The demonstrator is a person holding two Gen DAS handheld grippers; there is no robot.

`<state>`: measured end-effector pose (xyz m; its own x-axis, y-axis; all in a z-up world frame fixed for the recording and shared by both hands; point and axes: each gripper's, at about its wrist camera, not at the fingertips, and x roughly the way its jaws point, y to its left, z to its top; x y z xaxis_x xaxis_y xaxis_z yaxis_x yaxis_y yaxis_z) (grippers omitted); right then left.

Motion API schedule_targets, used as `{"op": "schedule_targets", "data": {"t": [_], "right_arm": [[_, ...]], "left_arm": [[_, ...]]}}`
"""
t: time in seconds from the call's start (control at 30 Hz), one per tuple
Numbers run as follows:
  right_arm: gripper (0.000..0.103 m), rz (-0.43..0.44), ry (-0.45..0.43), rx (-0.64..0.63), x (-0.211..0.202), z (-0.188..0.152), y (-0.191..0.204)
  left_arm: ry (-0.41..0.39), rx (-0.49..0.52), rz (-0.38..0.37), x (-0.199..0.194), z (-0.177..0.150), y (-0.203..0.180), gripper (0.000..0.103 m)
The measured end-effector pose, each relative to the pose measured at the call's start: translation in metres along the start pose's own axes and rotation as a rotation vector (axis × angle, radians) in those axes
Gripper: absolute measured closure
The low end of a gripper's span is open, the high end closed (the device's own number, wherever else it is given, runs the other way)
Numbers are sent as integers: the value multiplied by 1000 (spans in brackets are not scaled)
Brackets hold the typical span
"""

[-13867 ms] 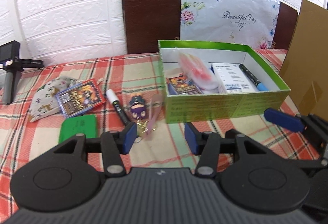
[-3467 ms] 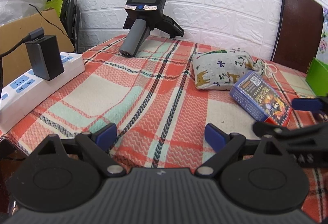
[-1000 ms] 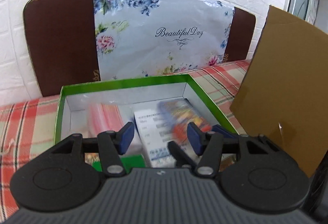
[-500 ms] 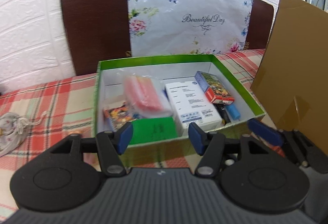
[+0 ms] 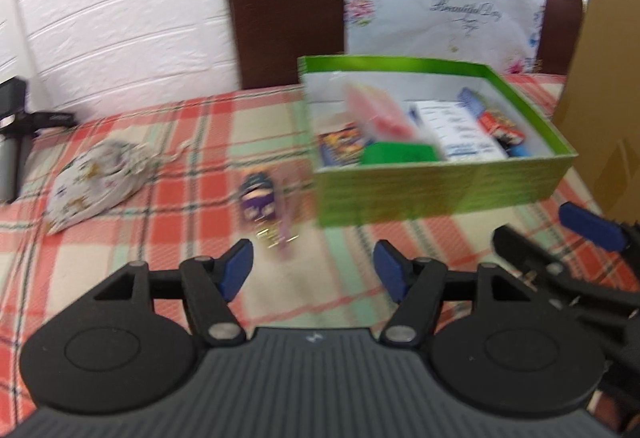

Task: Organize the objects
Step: 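Move the open left tool toward the purple figure keychain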

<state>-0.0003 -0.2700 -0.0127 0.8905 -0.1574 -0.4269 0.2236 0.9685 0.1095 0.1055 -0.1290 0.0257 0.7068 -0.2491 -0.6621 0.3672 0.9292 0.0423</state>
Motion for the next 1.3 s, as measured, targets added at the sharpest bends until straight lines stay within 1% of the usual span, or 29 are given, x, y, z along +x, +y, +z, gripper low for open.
{"op": "schedule_targets", "data": {"t": [0.13, 0.3, 0.67, 0.97, 1.23, 1.3], "right_arm": [[30, 30, 6, -16, -4, 1, 16], [30, 61, 16, -24, -7, 3, 32], [28, 88, -11, -56, -21, 10, 56], [28, 112, 34, -104, -12, 0, 76], [28, 136, 82, -152, 1, -9, 96], [31, 153, 97, -172, 5, -11, 102]], "left_arm": [[7, -25, 33, -4, -9, 22, 33], [8, -45, 62, -8, -18, 41, 33], [9, -64, 72, -8, -29, 58, 27], [8, -88, 92, -5, -36, 76, 24], [28, -156, 114, 3, -43, 105, 24], [32, -178, 129, 7, -46, 117, 24]]}}
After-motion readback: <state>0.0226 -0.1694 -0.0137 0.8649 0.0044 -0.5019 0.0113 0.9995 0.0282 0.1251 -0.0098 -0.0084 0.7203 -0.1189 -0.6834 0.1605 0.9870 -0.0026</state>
